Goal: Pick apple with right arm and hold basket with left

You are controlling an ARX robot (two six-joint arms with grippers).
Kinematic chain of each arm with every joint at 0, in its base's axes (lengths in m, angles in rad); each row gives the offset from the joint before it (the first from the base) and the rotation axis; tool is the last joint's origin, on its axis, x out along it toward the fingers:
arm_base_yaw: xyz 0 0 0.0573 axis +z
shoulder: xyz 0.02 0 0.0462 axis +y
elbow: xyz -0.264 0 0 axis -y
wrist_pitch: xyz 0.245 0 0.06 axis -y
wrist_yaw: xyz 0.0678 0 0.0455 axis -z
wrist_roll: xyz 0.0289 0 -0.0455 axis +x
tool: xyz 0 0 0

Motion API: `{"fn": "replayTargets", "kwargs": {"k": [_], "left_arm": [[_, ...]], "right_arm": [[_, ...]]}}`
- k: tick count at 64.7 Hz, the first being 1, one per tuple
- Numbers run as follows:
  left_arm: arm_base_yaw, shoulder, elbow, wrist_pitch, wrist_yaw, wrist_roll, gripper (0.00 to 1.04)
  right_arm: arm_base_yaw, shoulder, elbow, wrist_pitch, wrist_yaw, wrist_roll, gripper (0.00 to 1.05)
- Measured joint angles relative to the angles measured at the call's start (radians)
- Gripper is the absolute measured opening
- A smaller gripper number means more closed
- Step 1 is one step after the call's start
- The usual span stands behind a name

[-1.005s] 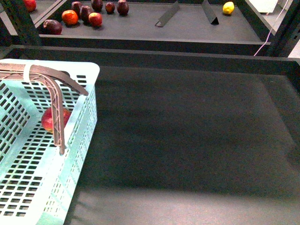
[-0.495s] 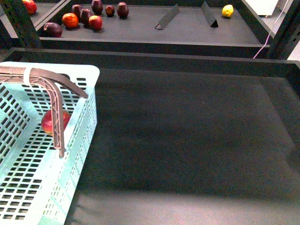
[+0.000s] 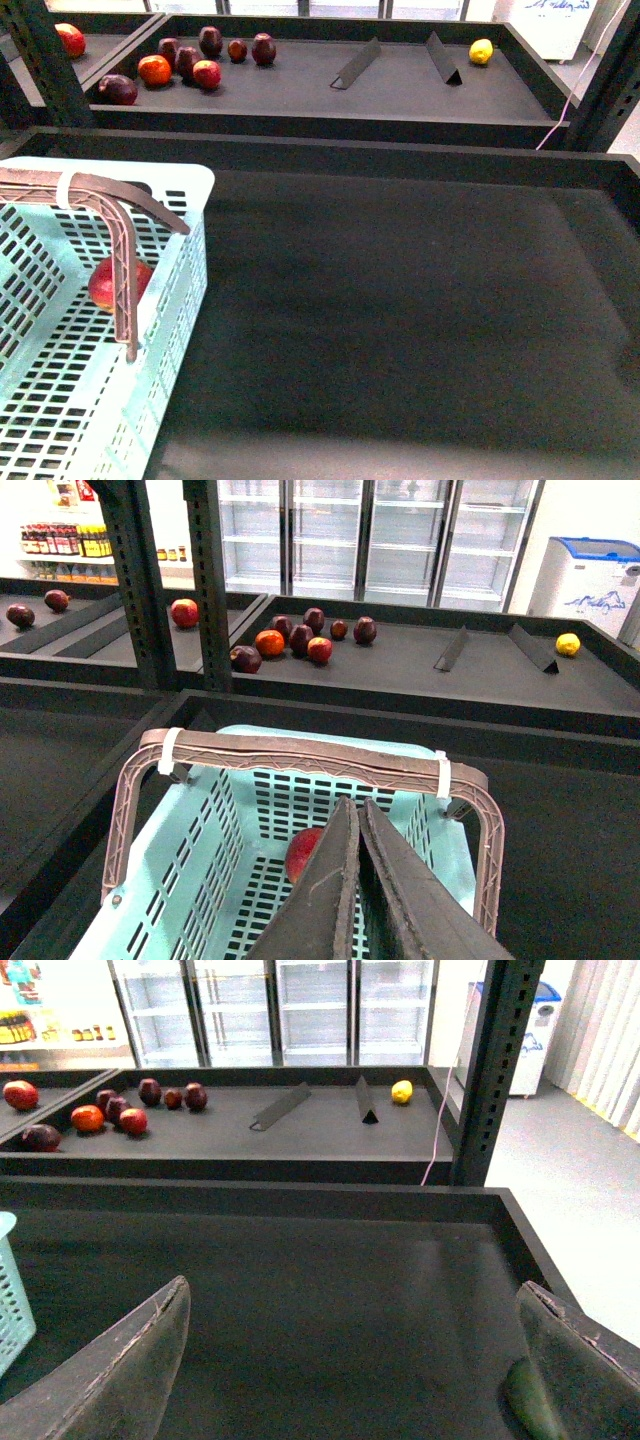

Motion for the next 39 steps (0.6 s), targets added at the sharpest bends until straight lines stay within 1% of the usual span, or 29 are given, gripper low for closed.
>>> {"fn": "replayTargets", "kwargs": {"k": [8, 17, 23, 27, 30, 34, 37, 39], "left_arm": [[0.0, 0.0, 0.0, 0.0, 0.0, 0.0, 0.04], [0.0, 0.0, 0.0, 0.0, 0.0, 0.0, 0.3], [0.0, 0.0, 0.0, 0.0, 0.0, 0.0, 0.56], [0.0, 0.0, 0.0, 0.0, 0.0, 0.0, 0.67], [0.0, 0.0, 0.0, 0.0, 0.0, 0.0, 0.78], [0.0, 0.0, 0.0, 0.0, 0.0, 0.0, 0.88], [0.0, 0.0, 0.0, 0.0, 0.0, 0.0, 0.98], [0.0, 0.0, 0.0, 0.0, 0.0, 0.002, 0.99]], "right_arm": [[0.0, 0.0, 0.0, 0.0, 0.0, 0.0, 0.96], [0.0, 0.0, 0.0, 0.0, 0.0, 0.0, 0.96], [0.0, 0.0, 0.0, 0.0, 0.0, 0.0, 0.96], [0.0, 0.0, 0.0, 0.0, 0.0, 0.0, 0.96], [0.0, 0.0, 0.0, 0.0, 0.0, 0.0, 0.96], [0.0, 0.0, 0.0, 0.0, 0.0, 0.0, 0.96], [0.0, 0.0, 0.0, 0.0, 0.0, 0.0, 0.96], [0.0, 0.0, 0.0, 0.0, 0.0, 0.0, 0.96]]}}
